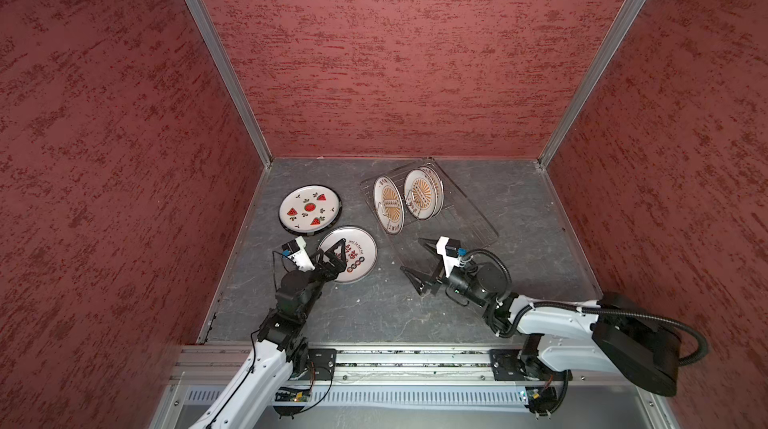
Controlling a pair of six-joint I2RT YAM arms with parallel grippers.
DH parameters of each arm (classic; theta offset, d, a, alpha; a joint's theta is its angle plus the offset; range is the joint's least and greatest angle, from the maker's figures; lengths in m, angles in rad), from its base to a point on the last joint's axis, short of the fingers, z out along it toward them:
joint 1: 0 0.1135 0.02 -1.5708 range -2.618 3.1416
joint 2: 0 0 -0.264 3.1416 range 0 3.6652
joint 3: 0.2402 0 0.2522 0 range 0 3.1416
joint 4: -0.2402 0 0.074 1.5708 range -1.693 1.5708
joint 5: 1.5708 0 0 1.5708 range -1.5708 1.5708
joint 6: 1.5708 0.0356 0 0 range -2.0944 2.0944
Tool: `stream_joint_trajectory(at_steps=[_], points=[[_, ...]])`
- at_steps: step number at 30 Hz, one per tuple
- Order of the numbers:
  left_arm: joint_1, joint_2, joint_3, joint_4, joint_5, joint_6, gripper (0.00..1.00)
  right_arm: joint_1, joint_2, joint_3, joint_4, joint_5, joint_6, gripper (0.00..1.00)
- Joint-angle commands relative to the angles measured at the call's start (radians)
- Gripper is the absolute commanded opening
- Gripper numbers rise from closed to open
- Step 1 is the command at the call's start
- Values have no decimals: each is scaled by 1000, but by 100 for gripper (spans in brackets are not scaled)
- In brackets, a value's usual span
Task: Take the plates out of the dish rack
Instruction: 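Draw the left gripper back while the right reaches to the rack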
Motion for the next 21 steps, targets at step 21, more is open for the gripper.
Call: stream_joint_trajectory(at_steps=[21], points=[[-38,108,-51,292,170,153,100,-71,369,646,-699,394,93,68]])
